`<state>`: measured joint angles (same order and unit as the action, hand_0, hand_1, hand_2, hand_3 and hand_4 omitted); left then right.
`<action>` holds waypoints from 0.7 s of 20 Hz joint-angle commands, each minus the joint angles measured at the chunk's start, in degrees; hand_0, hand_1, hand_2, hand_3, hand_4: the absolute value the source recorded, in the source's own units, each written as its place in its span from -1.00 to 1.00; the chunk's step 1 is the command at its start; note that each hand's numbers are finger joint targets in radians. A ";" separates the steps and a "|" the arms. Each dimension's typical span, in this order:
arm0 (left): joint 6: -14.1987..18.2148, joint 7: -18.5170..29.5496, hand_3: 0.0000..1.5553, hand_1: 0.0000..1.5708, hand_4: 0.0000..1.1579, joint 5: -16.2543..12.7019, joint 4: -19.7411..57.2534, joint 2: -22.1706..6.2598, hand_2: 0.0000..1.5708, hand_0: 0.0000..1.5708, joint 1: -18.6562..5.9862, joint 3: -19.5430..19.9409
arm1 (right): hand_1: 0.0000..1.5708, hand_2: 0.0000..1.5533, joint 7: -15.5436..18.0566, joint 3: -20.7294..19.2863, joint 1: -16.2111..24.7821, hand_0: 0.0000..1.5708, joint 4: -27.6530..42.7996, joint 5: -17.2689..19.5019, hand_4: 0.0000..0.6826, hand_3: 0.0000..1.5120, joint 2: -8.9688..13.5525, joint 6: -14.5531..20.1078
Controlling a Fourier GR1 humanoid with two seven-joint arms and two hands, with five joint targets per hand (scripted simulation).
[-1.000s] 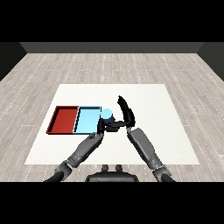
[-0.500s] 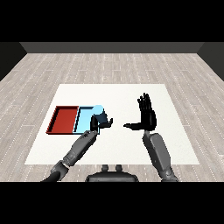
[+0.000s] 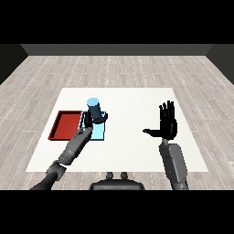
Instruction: Pick the blue can and put it in the blue box
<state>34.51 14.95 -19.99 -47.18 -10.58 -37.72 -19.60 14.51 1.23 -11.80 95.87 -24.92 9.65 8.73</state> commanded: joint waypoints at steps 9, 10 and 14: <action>-6.88 -5.33 0.85 1.00 0.76 2.22 32.17 -3.79 0.99 1.00 -11.66 6.14 | -1.00 -1.00 1.09 -3.83 -0.60 -1.00 -6.91 -1.41 -1.00 -1.00 0.68 -2.33; -5.44 -2.29 0.81 1.00 0.72 2.18 34.40 -1.90 0.96 1.00 -9.64 6.74 | -1.00 -1.00 -0.02 -2.03 -2.19 -1.00 -5.09 0.16 -1.00 -1.00 -0.86 0.41; -2.45 -6.20 0.52 0.92 0.55 4.65 40.50 0.43 0.78 0.92 -10.44 5.24 | -1.00 -1.00 3.07 -4.24 -0.89 -1.00 -9.26 -1.13 -1.00 -1.00 0.43 -3.60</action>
<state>30.46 10.44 -17.21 -13.28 -11.47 -47.91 -13.63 15.99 -1.74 -14.46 88.03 -25.03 9.28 7.65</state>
